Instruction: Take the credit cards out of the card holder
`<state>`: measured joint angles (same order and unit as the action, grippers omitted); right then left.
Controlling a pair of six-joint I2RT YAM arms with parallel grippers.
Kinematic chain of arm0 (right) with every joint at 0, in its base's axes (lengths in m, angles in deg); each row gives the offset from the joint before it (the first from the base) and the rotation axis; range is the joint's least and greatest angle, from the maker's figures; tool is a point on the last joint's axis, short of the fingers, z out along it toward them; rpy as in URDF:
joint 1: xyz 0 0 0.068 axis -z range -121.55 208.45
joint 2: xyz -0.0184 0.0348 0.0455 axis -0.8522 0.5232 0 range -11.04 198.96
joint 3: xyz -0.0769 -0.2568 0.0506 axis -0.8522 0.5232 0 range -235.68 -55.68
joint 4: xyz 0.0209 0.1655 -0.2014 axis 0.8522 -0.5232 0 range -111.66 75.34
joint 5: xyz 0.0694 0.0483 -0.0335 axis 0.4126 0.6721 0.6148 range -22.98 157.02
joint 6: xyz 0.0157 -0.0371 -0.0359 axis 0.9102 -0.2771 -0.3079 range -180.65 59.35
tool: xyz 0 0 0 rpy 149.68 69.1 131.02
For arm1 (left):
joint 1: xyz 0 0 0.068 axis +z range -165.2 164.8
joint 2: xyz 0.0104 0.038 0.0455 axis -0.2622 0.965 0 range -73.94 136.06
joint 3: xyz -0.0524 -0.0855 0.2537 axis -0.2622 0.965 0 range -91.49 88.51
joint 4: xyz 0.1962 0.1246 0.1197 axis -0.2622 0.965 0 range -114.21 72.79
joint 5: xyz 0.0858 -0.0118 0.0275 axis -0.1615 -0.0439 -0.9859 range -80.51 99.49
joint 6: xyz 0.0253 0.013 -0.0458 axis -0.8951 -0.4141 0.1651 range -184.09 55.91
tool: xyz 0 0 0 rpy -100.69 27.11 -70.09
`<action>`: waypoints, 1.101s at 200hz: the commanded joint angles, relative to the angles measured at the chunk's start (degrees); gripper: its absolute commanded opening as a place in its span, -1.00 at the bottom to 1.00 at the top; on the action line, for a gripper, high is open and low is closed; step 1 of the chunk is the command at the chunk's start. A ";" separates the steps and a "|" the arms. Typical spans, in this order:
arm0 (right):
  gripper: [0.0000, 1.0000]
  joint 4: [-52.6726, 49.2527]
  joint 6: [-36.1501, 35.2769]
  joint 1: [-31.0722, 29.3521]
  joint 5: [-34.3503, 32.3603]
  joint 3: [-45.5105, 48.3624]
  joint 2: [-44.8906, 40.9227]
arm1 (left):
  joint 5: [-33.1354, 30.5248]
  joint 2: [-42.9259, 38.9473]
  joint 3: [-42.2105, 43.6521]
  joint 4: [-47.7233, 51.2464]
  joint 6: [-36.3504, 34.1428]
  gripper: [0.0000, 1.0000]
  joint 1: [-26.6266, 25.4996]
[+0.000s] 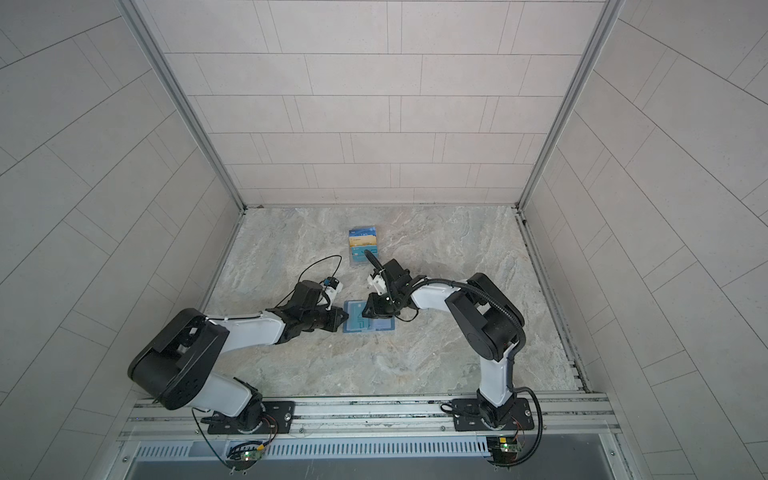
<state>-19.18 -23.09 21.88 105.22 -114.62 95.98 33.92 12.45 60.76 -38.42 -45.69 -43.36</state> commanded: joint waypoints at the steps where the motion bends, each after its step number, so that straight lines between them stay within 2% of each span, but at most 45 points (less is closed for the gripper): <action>1: -0.48 -0.11 -0.47 0.02 1.20 -0.99 0.68 | -1.16 -0.17 -0.29 3.89 -1.05 -1.00 -0.17; 37: -0.48 2.69 1.85 0.60 3.52 -0.21 1.48 | -1.01 -0.11 -0.25 3.89 -1.06 -1.00 -0.22; 79: -0.47 13.21 8.14 2.59 9.08 4.08 1.44 | -0.49 -0.09 0.28 3.60 -0.99 -1.00 -0.16; 84: -0.47 14.06 8.33 2.59 9.60 4.29 1.48 | -0.48 -0.07 0.30 3.62 -0.96 -1.00 -1.92; 111: -0.46 18.30 10.08 2.58 13.49 5.02 2.36 | -0.73 0.17 0.16 3.37 -0.69 -1.00 -2.85; 158: -0.46 21.08 11.57 2.62 15.27 5.68 3.80 | -0.92 0.52 0.41 2.20 0.58 -1.00 -3.00; 220: -0.45 18.25 9.37 2.07 15.23 4.95 6.26 | -0.77 1.74 0.08 -0.14 2.42 -1.00 -4.22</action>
<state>-1.36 -13.26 24.83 119.38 -109.18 100.46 32.43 12.67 60.76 -39.34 -44.23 -46.07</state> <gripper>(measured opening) 0.275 0.040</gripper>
